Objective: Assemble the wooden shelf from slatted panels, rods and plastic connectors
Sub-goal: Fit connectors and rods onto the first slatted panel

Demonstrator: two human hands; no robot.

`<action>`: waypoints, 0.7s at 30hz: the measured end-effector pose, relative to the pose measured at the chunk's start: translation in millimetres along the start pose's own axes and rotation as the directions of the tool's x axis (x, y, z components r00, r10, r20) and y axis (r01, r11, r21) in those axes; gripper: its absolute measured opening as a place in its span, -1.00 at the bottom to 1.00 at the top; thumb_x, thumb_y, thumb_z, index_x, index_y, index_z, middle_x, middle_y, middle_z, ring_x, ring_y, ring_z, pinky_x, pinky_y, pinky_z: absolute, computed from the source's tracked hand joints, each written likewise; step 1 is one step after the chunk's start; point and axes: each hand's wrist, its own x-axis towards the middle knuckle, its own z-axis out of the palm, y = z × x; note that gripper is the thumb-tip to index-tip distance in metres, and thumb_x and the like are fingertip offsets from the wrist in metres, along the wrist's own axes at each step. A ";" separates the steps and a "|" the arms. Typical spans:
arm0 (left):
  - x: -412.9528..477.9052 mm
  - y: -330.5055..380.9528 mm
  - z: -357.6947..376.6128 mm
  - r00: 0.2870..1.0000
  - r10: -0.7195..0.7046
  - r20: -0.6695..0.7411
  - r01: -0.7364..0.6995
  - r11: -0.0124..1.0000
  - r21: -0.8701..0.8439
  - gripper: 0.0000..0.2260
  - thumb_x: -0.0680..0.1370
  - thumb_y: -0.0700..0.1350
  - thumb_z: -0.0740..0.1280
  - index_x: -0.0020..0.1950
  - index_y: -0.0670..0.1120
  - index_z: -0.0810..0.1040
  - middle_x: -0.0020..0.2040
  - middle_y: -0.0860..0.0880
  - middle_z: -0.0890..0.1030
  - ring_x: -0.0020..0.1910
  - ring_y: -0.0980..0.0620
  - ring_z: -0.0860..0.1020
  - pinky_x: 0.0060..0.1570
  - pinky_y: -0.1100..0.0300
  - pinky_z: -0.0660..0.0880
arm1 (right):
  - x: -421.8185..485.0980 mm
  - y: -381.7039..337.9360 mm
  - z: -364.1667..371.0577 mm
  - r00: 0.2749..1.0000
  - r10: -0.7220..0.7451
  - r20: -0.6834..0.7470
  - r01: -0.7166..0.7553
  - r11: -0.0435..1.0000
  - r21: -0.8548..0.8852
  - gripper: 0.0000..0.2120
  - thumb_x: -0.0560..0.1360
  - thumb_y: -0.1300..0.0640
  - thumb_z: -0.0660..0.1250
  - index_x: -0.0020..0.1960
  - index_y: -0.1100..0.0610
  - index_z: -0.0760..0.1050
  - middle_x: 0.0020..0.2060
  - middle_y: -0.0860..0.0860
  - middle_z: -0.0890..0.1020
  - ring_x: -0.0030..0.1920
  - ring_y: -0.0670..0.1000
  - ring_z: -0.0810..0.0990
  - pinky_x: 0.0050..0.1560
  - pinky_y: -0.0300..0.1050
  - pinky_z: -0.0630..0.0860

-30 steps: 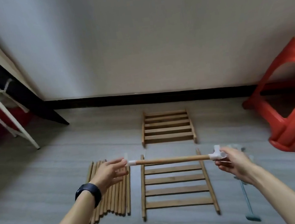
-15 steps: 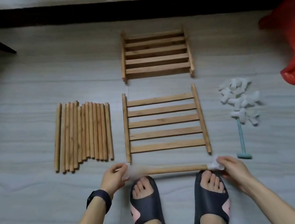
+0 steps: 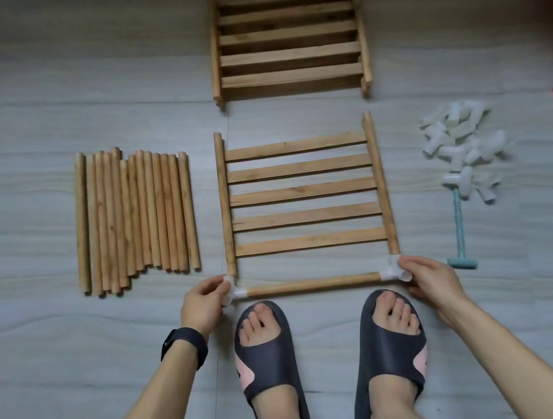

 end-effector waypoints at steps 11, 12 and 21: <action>-2.3 1.5 10.5 0.997 0.075 -0.011 -0.072 0.984 0.165 -0.77 0.56 -0.05 0.41 0.20 -0.04 0.57 0.02 -0.01 0.63 0.05 -0.06 0.59 0.18 -0.05 0.55 | 1.1 -5.3 3.9 0.999 -0.021 -0.032 0.020 0.999 -0.042 -0.91 0.59 0.18 0.33 -0.06 0.13 0.60 -0.16 0.06 0.59 -0.17 0.03 0.50 -0.16 -0.08 0.46; -3.4 1.3 10.4 0.997 0.079 -0.017 -0.075 0.984 0.159 -0.79 0.56 -0.04 0.42 0.17 -0.04 0.57 0.01 -0.01 0.64 0.04 -0.06 0.60 0.16 -0.06 0.56 | -1.4 -6.9 4.0 0.999 -0.025 -0.033 0.024 0.999 -0.027 -0.91 0.59 0.18 0.31 -0.03 0.14 0.59 -0.14 0.06 0.58 -0.15 0.04 0.51 -0.17 -0.10 0.46; -17.1 29.5 14.2 0.979 0.195 0.054 -0.201 0.968 0.150 -0.82 0.55 -0.09 0.44 0.13 -0.03 0.56 -0.05 0.04 0.62 0.04 -0.02 0.59 0.17 0.05 0.53 | -50.9 -95.4 4.5 0.979 -0.191 0.066 0.137 0.871 0.472 -0.81 0.58 0.26 0.28 -0.17 0.10 0.37 -0.37 0.02 0.57 -0.23 0.09 0.62 -0.13 0.02 0.52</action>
